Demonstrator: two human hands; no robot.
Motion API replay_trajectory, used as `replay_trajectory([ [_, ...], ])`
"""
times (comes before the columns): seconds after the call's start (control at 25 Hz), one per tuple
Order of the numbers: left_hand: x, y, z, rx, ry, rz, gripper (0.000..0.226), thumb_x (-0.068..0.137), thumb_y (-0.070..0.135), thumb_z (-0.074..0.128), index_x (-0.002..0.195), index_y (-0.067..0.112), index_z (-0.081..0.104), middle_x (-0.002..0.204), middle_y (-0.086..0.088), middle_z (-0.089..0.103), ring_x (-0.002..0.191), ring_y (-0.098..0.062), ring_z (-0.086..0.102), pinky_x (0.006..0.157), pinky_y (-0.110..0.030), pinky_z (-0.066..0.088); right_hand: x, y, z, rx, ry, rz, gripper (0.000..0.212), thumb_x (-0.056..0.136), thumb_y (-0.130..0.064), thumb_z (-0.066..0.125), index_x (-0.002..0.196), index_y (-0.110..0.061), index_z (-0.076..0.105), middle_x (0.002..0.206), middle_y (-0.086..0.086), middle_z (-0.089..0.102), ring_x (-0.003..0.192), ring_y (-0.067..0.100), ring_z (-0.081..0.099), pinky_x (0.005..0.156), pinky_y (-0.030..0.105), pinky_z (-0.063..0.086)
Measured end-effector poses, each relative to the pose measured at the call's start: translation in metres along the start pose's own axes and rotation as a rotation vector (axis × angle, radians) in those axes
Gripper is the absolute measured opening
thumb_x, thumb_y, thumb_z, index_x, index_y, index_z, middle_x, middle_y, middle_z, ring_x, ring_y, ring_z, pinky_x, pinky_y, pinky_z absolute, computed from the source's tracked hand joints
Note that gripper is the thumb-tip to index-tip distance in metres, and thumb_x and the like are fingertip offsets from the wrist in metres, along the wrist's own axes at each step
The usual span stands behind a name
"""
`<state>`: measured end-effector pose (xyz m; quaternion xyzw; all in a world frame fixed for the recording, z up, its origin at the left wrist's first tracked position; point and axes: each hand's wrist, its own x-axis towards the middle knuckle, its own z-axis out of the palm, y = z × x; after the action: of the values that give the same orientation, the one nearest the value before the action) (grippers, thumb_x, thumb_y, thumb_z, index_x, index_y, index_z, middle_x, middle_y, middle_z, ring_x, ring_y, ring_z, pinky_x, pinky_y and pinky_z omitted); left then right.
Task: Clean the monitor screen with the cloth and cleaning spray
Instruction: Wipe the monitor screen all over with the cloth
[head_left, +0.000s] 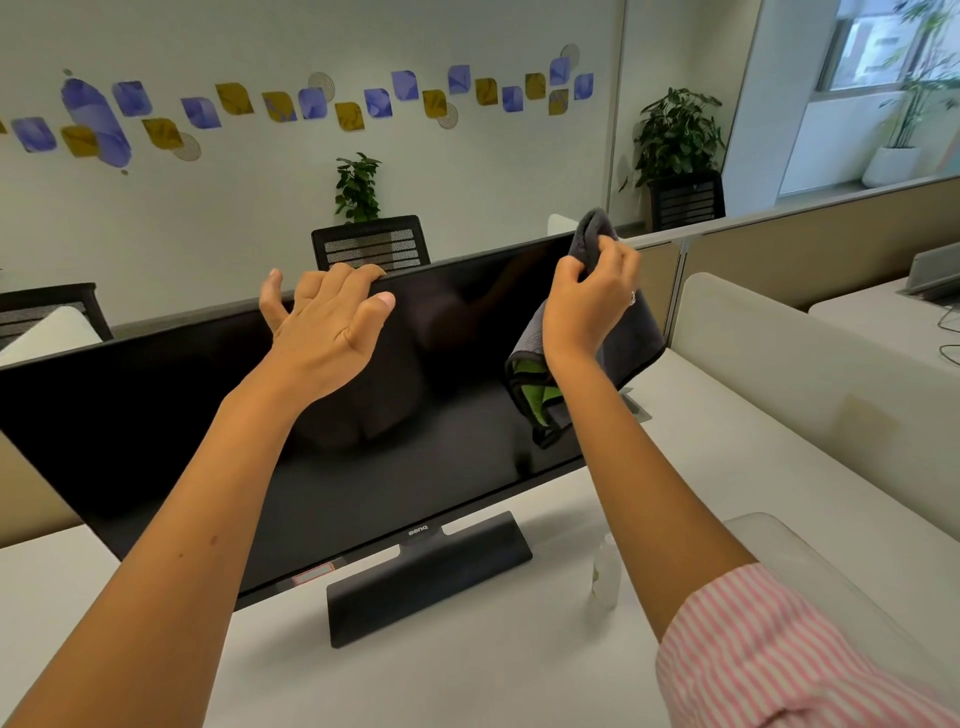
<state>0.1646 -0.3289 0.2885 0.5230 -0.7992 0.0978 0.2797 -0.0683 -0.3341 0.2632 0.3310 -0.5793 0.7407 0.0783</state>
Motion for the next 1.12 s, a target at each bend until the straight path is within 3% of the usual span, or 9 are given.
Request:
replay_trajectory([
  [0.16,0.0,0.0,0.0,0.003,0.0,0.001,0.068,0.085,0.051,0.001,0.132,0.023,0.04,0.119,0.002,0.046,0.127,-0.019,0.031,0.109,-0.05,-0.008,0.007,0.003,0.0,0.009,0.004,-0.045,0.028,0.083,-0.002,0.05,0.108,0.004,0.062,0.111,0.016,0.059,0.097,0.024,0.059,0.078,0.001,0.041],
  [0.36,0.0,-0.002,0.0,0.008,0.003,-0.005,0.069,0.084,0.052,0.0,0.132,0.022,0.04,0.119,0.001,0.045,0.127,-0.02,0.031,0.109,-0.05,-0.008,0.002,0.001,0.001,0.007,-0.008,-0.067,0.028,0.085,-0.004,0.052,0.109,0.001,0.064,0.115,0.015,0.062,0.102,0.023,0.059,0.086,0.03,0.054],
  [0.6,0.001,0.001,0.001,0.01,-0.009,-0.005,0.067,0.085,0.051,0.002,0.133,0.023,0.039,0.12,0.002,0.045,0.127,-0.02,0.03,0.11,-0.052,-0.008,-0.023,-0.017,0.006,0.033,-0.091,-0.155,0.028,0.081,0.001,0.053,0.106,-0.001,0.066,0.108,0.013,0.065,0.103,0.026,0.059,0.091,0.037,0.051],
  [0.84,0.0,0.001,-0.003,-0.086,-0.036,0.001,0.071,0.085,0.048,-0.004,0.136,0.023,0.038,0.118,0.002,0.044,0.131,-0.018,0.026,0.109,-0.046,-0.011,-0.08,-0.045,0.016,0.034,-0.257,-0.405,0.024,0.076,0.004,0.061,0.099,0.001,0.07,0.103,0.014,0.069,0.097,0.027,0.063,0.085,0.032,0.052],
  [1.0,-0.001,0.0,-0.008,-0.204,-0.033,-0.015,0.05,0.095,0.036,0.005,0.119,0.016,0.044,0.109,0.002,0.045,0.13,-0.017,0.028,0.11,-0.043,-0.008,-0.112,-0.061,0.024,0.061,-0.332,-0.465,0.025,0.075,0.006,0.064,0.099,0.004,0.07,0.102,0.017,0.07,0.096,0.03,0.065,0.085,0.035,0.054],
  [1.12,-0.006,-0.006,-0.01,-0.087,-0.004,0.064,0.037,0.097,0.023,0.016,0.122,0.012,0.042,0.117,-0.009,0.049,0.126,-0.025,0.034,0.109,-0.043,0.003,-0.119,-0.067,0.024,0.056,-0.334,-0.444,0.024,0.076,0.006,0.064,0.1,0.004,0.07,0.103,0.018,0.069,0.098,0.03,0.065,0.086,0.034,0.054],
])
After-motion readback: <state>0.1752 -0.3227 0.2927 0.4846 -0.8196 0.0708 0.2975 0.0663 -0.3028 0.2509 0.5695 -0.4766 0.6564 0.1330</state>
